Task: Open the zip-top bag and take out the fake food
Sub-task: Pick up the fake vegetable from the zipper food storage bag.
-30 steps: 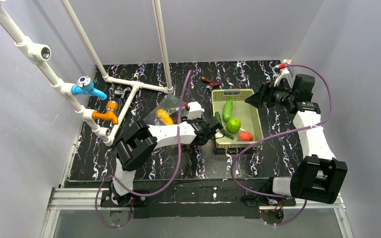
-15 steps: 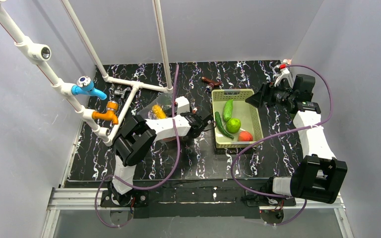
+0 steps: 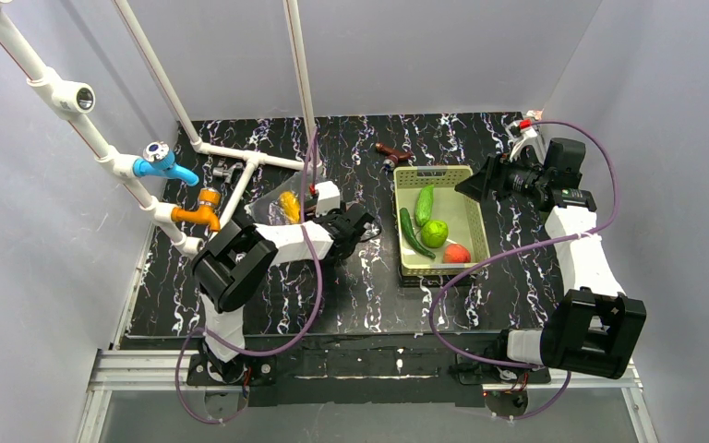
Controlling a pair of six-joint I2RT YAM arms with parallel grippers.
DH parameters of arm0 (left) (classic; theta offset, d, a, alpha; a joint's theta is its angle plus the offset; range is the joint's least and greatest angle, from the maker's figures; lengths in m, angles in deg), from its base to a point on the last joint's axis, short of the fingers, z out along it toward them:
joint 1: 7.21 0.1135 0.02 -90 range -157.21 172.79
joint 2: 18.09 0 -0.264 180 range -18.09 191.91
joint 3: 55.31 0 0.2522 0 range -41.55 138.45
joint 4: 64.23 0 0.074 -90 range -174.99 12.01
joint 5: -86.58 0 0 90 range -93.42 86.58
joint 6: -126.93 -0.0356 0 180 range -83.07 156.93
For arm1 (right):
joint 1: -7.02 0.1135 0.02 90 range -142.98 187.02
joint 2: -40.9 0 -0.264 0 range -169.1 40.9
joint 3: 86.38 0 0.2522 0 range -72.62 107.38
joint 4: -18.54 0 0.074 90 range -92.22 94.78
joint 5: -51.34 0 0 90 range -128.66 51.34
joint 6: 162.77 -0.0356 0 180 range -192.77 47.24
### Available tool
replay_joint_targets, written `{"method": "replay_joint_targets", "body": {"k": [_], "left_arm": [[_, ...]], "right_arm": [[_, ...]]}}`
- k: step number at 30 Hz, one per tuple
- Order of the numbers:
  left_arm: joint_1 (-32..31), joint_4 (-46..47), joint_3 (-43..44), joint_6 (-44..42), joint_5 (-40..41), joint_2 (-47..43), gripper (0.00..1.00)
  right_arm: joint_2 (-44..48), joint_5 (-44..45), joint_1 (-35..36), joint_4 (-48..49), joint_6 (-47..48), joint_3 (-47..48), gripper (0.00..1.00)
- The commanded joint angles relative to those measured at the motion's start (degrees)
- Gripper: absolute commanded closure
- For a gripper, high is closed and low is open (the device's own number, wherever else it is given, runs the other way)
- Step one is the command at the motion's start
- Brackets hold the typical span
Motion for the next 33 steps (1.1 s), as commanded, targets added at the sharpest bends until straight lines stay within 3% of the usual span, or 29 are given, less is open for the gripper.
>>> {"method": "replay_joint_targets", "body": {"k": [1, 16, 17, 19, 28, 33], "left_arm": [[1.72, 6.73, -1.31, -6.36, 1.13, -4.04, 0.33], [6.75, 11.66, -2.01, -7.52, -0.47, -3.70, 0.32], [7.18, 12.42, -2.32, -7.91, -0.85, -3.85, 0.31], [7.95, 13.10, -2.69, -8.47, -1.12, -4.12, 0.30], [12.49, 13.43, -2.69, -9.15, -4.01, -5.34, 0.30], [14.93, 7.92, -0.26, -6.97, -4.05, -4.72, 0.31]], "right_arm": [[0.30, -1.19, -0.18, 0.68, 0.43, 0.99, 0.16], [0.14, -1.19, -0.19, 0.51, 0.43, 1.08, 0.16], [0.12, 4.68, -0.19, 0.50, 0.43, 1.08, 0.16], [0.07, -1.71, -0.19, 0.50, 0.43, 1.15, 0.16], [-0.03, -1.81, -0.23, 0.32, 0.43, 1.25, 0.16], [-0.12, -1.81, -0.28, 0.24, 0.43, 1.25, 0.16]]}}
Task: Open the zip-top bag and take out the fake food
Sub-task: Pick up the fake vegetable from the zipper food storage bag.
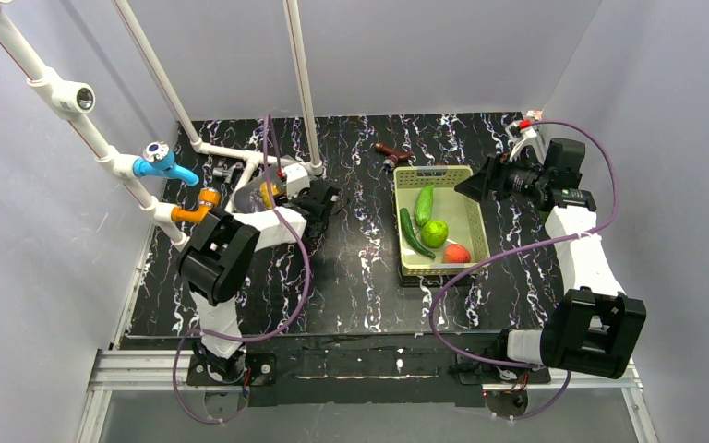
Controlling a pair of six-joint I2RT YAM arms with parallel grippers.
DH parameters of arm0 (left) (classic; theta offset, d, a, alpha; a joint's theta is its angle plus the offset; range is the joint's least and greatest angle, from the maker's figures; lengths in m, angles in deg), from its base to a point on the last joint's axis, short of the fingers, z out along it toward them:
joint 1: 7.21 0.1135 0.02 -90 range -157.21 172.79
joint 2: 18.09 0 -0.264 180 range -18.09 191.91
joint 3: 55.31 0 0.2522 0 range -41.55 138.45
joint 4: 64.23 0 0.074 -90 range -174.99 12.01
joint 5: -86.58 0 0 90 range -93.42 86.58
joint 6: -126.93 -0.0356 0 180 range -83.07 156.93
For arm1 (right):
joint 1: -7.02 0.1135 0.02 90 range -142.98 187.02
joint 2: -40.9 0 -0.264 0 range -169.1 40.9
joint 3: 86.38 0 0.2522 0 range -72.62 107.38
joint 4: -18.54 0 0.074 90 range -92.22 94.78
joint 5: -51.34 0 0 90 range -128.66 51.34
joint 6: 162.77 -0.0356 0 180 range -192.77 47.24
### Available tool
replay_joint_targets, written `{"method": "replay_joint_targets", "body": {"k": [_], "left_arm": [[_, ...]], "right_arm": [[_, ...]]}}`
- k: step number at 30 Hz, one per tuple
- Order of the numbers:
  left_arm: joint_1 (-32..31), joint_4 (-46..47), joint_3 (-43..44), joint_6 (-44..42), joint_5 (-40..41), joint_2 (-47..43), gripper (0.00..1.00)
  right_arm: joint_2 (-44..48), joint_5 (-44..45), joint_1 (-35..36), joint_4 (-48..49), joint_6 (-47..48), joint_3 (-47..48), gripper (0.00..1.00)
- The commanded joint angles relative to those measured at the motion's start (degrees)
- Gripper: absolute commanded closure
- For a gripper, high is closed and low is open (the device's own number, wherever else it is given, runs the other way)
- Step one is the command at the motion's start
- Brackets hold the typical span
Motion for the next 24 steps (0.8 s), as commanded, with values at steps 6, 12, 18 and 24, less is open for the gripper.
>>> {"method": "replay_joint_targets", "body": {"k": [6, 12, 18, 24], "left_arm": [[5.28, -6.07, 2.43, 4.22, 0.40, -2.47, 0.31], [8.55, -5.14, 3.72, 3.29, -3.35, -1.19, 0.31], [10.50, -6.65, 6.92, 2.48, -6.97, 2.60, 0.33], [10.73, 3.53, 1.95, -0.29, -11.84, 0.09, 0.39]], "right_arm": [[-0.25, -1.24, -0.27, 0.13, 0.43, 1.36, 0.16], [-0.91, -1.24, -0.29, -0.40, 1.03, 1.61, 0.16], [-1.44, -1.24, -0.32, -1.78, 1.03, 2.25, 0.16], [-2.67, -3.55, -0.29, -4.71, 1.03, 3.76, 0.16]]}}
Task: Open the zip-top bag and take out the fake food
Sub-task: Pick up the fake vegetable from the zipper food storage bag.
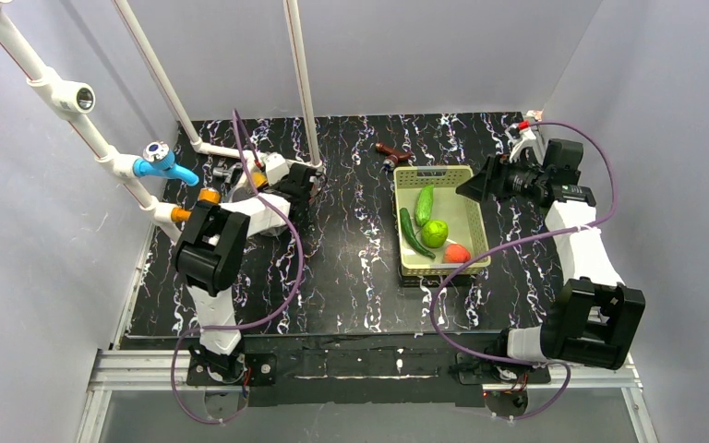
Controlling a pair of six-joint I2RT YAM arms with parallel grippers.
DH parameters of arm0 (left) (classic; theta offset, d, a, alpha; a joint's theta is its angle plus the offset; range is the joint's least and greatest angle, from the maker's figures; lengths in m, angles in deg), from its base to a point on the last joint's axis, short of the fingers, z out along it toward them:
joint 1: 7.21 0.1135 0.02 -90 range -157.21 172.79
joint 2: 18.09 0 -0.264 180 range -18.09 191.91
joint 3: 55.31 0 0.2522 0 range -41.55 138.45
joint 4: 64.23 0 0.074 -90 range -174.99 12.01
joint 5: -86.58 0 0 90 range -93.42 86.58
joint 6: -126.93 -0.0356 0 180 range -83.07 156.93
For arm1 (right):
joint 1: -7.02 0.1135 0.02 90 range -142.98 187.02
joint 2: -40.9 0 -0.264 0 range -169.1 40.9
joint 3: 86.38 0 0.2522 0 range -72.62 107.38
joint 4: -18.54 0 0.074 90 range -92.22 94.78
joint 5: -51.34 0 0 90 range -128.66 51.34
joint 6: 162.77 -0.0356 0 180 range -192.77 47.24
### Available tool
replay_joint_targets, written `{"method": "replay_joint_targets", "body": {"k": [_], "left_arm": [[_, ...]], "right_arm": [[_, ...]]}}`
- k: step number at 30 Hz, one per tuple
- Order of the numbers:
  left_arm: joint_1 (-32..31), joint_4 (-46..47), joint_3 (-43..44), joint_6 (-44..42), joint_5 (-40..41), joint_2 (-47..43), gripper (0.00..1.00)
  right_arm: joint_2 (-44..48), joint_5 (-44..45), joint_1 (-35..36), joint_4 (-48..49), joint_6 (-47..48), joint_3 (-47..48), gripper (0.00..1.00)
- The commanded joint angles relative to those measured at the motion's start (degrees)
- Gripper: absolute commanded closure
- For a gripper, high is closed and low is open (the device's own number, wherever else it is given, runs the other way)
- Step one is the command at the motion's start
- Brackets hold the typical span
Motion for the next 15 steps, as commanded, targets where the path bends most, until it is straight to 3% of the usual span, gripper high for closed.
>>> {"method": "replay_joint_targets", "body": {"k": [1, 4, 9, 12, 13, 15], "left_arm": [[0.86, 8.62, -4.34, -3.34, -3.06, -3.08, 0.42], [1.69, 7.61, -3.48, -2.96, -3.40, -3.44, 0.51], [3.48, 1.38, 0.21, -1.62, -3.15, -1.03, 0.43], [4.35, 2.39, -0.50, -1.51, -5.15, -0.77, 0.44], [4.57, 3.02, -0.83, -1.61, -5.75, -0.72, 0.48], [5.09, 3.92, -1.38, -2.22, -7.57, -0.98, 0.66]], "right_arm": [[-0.47, -5.84, -0.14, -1.73, 0.68, 2.77, 0.16], [-0.63, -6.14, -0.06, -1.80, 0.68, 2.80, 0.16], [-0.62, -7.03, -0.01, -2.12, 0.68, 2.97, 0.16], [-0.97, -9.34, -0.01, -2.75, 0.68, 3.19, 0.16], [-1.08, -9.81, 0.07, -3.05, 0.68, 3.30, 0.16], [-1.19, -9.81, 0.23, -3.58, 0.68, 3.81, 0.16]]}}
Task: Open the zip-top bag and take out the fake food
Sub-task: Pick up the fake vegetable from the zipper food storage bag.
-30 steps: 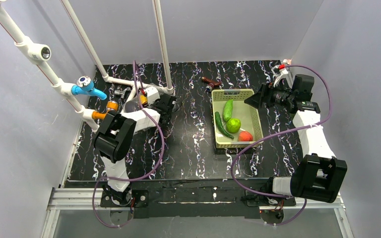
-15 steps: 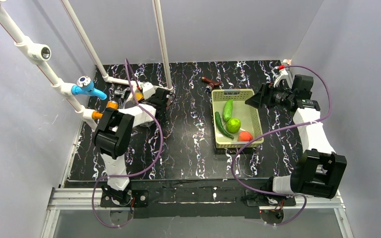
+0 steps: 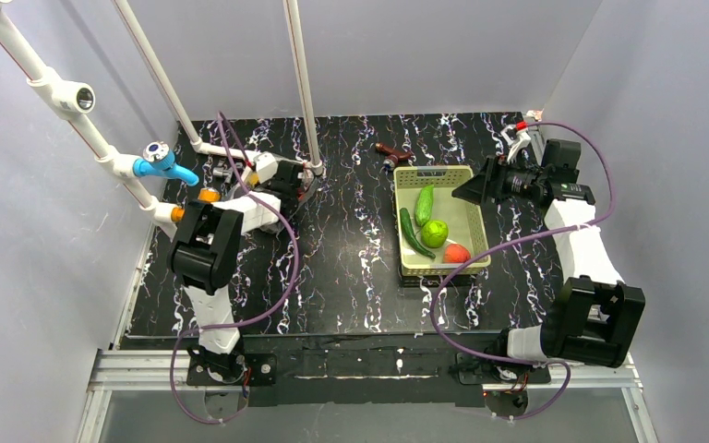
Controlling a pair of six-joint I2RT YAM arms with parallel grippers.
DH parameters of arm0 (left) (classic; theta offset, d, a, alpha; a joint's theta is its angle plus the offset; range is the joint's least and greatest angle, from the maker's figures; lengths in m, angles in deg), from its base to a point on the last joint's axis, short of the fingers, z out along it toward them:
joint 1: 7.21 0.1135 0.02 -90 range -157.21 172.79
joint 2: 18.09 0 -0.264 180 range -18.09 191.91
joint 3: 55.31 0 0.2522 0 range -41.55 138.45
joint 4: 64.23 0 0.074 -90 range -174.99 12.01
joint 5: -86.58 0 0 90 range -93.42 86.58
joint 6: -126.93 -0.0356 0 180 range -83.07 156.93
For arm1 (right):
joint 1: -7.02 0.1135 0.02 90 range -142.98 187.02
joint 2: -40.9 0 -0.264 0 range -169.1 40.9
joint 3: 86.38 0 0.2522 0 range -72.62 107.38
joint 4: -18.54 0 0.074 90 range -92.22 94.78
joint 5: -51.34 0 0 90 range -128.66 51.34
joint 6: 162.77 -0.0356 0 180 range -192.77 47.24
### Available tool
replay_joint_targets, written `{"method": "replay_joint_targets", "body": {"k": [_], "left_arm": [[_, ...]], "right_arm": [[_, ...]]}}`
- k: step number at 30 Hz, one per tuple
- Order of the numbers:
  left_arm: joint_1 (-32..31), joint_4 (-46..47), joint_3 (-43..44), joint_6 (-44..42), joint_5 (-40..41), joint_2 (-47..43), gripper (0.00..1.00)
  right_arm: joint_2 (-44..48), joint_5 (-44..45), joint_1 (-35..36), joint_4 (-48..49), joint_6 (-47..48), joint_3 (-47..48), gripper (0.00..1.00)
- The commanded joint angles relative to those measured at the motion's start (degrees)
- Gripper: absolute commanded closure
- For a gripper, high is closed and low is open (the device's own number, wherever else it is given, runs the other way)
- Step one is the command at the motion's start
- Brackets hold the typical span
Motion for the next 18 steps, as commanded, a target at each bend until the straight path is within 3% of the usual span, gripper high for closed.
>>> {"method": "replay_joint_targets", "body": {"k": [1, 3, 6, 18], "left_arm": [[1.64, 0.52, 0.09, -1.10, -2.80, -0.74, 0.74], [1.90, 1.29, -0.42, -2.05, -4.18, -1.45, 0.89], [1.89, 2.40, -1.87, -3.61, -6.05, -3.15, 1.00], [1.47, 2.19, -10.28, -7.02, -18.03, -16.63, 1.00]], "right_arm": [[-0.70, -3.14, 0.38, -1.53, 0.64, 3.67, 0.16], [-1.16, -3.14, 0.45, -2.48, 5.26, 4.40, 0.16], [-1.96, -3.14, 0.67, -4.01, 5.87, 5.46, 0.16], [-1.74, -3.14, 1.26, -5.11, 5.94, 5.79, 0.16]]}}
